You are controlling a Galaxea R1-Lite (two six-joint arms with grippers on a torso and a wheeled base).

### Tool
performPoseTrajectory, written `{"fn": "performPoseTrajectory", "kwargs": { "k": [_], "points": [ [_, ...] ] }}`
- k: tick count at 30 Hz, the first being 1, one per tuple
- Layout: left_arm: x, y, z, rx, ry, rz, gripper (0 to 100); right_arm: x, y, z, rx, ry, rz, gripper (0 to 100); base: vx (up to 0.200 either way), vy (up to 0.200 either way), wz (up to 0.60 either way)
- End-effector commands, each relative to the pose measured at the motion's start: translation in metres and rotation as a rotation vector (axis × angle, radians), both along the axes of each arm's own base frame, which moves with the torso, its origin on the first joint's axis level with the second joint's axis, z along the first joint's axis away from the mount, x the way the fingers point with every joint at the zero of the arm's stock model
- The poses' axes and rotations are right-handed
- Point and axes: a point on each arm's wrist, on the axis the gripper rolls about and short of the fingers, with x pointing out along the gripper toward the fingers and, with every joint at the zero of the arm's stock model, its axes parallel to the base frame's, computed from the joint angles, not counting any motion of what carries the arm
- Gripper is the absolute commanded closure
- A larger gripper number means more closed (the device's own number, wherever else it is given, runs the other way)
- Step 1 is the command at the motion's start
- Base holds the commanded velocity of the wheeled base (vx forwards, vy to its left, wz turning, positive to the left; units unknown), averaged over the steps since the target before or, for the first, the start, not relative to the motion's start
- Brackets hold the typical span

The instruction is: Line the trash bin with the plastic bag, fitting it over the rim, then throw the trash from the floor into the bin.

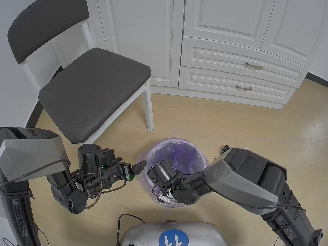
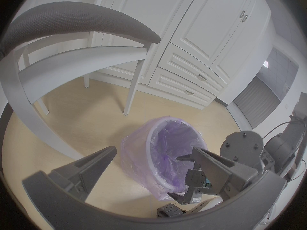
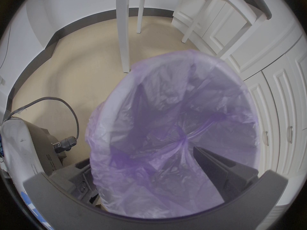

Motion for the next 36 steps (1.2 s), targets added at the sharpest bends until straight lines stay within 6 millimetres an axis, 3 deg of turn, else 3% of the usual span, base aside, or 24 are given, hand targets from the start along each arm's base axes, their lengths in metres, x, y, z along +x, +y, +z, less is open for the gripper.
{"fn": "performPoseTrajectory", "kwargs": {
  "k": [1, 5, 12, 15, 16, 20, 23, 27, 30, 31, 33, 34, 36],
  "points": [
    [0.000, 0.000, -0.001, 0.001, 0.003, -0.001, 0, -0.003, -0.001, -0.011, -0.012, 0.020, -0.005, 0, 0.000, 0.000, 0.00],
    [-0.002, -0.002, 0.000, 0.000, 0.003, -0.009, 0, -0.016, -0.002, 0.011, 0.018, 0.016, -0.013, 0, 0.000, 0.000, 0.00],
    [-0.001, -0.010, 0.005, -0.024, -0.015, -0.063, 0, -0.059, -0.018, 0.080, 0.106, -0.011, 0.004, 0, 0.000, 0.000, 0.00],
    [-0.003, -0.008, 0.012, -0.034, -0.026, -0.071, 0, -0.073, -0.023, 0.094, 0.173, -0.024, -0.020, 0, 0.000, 0.000, 0.00],
    [-0.007, -0.008, 0.018, -0.039, -0.030, -0.073, 0, -0.086, -0.032, 0.107, 0.221, -0.024, -0.036, 0, 0.000, 0.000, 0.00],
    [-0.016, -0.005, 0.025, -0.035, -0.037, -0.075, 0, -0.101, -0.049, 0.123, 0.258, -0.016, -0.061, 0, 0.000, 0.000, 0.00],
    [-0.030, 0.006, 0.034, -0.028, -0.037, -0.061, 0, -0.122, -0.076, 0.151, 0.388, -0.035, -0.112, 0, 0.000, 0.000, 0.00],
    [-0.041, 0.019, 0.040, -0.031, -0.034, -0.032, 0, -0.138, -0.101, 0.168, 0.497, -0.065, -0.153, 0, 0.000, 0.000, 0.00],
    [-0.042, 0.018, 0.064, -0.060, -0.108, -0.046, 0, -0.148, -0.126, 0.196, 0.600, -0.143, -0.160, 0, 0.000, 0.000, 0.00],
    [-0.042, 0.018, 0.064, -0.060, -0.108, -0.046, 0, -0.148, -0.126, 0.196, 0.600, -0.143, -0.160, 0, 0.000, 0.000, 0.00],
    [-0.044, 0.010, 0.094, -0.074, -0.136, -0.074, 0, -0.151, -0.146, 0.221, 0.658, -0.208, -0.177, 0, 0.000, 0.000, 0.00],
    [-0.044, 0.010, 0.094, -0.074, -0.136, -0.074, 0, -0.151, -0.146, 0.221, 0.658, -0.208, -0.177, 0, 0.000, 0.000, 0.00],
    [-0.053, 0.007, 0.128, -0.052, -0.076, -0.099, 0, -0.148, -0.170, 0.241, 0.710, -0.263, -0.213, 0, 0.000, 0.000, 0.00]
  ]
}}
